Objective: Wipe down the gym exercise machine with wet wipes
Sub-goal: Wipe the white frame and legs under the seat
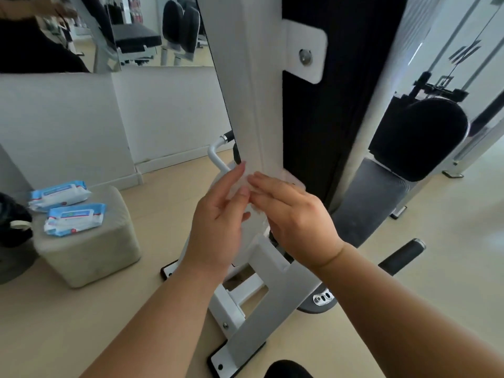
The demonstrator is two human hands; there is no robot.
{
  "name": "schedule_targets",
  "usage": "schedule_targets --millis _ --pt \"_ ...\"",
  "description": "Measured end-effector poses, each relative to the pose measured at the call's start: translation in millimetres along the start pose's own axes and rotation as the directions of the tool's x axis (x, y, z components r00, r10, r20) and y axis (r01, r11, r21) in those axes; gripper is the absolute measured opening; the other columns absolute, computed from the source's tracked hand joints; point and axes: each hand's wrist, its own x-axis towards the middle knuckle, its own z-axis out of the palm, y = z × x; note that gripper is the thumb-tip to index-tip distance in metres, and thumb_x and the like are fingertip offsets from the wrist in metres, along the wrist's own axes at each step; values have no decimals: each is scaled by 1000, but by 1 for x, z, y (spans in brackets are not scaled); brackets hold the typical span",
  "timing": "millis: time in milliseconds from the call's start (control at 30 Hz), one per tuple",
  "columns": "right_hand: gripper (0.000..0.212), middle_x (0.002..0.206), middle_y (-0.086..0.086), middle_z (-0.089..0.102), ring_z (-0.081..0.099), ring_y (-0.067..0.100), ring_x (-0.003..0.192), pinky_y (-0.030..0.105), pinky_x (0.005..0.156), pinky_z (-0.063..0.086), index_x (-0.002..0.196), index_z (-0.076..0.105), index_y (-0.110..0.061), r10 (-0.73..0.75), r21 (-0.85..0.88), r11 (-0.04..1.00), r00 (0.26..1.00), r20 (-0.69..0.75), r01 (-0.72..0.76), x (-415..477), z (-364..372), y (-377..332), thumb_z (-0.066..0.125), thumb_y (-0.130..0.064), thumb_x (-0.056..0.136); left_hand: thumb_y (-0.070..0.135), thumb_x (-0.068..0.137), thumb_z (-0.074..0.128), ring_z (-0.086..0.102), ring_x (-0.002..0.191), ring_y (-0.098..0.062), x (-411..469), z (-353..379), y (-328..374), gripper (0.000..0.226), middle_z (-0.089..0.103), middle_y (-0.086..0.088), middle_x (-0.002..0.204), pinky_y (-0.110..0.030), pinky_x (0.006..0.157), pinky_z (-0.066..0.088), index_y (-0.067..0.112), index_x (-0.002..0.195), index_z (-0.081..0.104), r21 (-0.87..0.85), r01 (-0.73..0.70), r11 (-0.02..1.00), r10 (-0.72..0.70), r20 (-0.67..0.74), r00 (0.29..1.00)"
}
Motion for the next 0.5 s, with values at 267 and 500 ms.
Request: schedule_targets --millis 267,500 --pt "6 84 6 64 58 17 78 30 68 51 82 74 -5 357 205 930 886 -296 -306 -8 -27 -10 76 -6 88 28 107 49 72 98 -18 -25 29 18 27 75 2 100 -46 88 57 33 113 75 14 84 996 -84 35 996" --pt "18 105 -5 70 65 5 94 20 84 55 112 75 -9 451 390 823 893 -5 -413 -12 -22 -19 68 -8 95 22 103 56 73 99 -21 -20 32 4 23 77 -4 99 -42 91 59 22 109 78 -91 88 992 -96 -89 991"
